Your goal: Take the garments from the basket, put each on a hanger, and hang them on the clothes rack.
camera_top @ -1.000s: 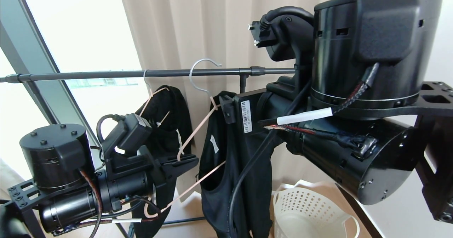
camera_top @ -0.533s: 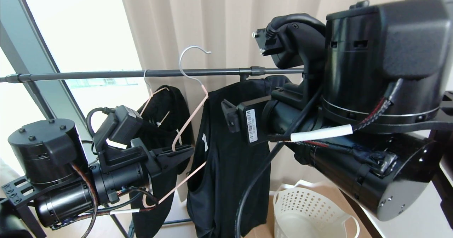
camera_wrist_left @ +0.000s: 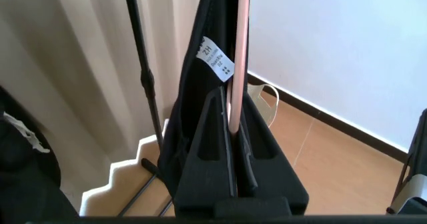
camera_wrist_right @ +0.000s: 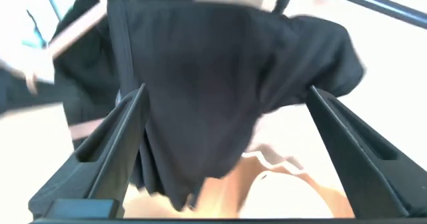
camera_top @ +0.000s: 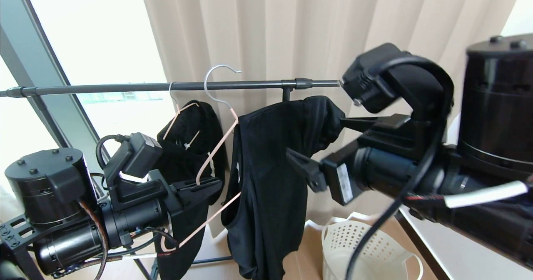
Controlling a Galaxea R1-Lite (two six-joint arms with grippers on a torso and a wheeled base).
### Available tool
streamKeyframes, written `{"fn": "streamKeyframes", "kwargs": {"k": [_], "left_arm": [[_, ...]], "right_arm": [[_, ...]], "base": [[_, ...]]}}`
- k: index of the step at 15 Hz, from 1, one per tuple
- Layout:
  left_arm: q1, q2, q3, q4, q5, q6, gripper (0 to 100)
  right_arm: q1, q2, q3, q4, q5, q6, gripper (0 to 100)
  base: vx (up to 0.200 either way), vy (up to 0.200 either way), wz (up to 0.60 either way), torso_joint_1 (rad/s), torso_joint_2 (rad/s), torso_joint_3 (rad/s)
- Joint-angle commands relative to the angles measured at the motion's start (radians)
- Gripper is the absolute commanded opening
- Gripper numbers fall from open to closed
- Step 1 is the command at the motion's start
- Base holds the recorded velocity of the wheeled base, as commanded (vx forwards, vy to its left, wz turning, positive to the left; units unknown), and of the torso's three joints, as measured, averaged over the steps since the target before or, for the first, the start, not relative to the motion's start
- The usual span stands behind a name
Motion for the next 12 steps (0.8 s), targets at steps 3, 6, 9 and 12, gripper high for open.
{"fn": "streamKeyframes", "kwargs": {"k": [3,6,9,12], "left_arm": [[0.004,-0.002,0.058,0.000,-0.036,0.012,0],[0.003,0.001,0.112,-0.023,-0.061,0.073,0],[-0.003,0.000,0.176,-0.055,-0.101,0.144,0],[-0.051,0.000,0.214,-0.073,-0.101,0.207,0]], "right_arm": [[-0.170,-0.204,0.110,0.210,0.273,-0.132,100],[-0.286,-0.252,0.105,0.331,0.494,-0.279,100],[-0.337,-0.236,0.050,0.400,0.592,-0.333,100],[-0.447,-0.161,-0.067,0.500,0.767,-0.457,100]], "base": [[0.000,0.000,0.00,0.000,0.00,0.000],[0.000,0.000,0.00,0.000,0.00,0.000],[0.000,0.000,0.00,0.000,0.00,0.000],[0.000,0.000,0.00,0.000,0.00,0.000]]}}
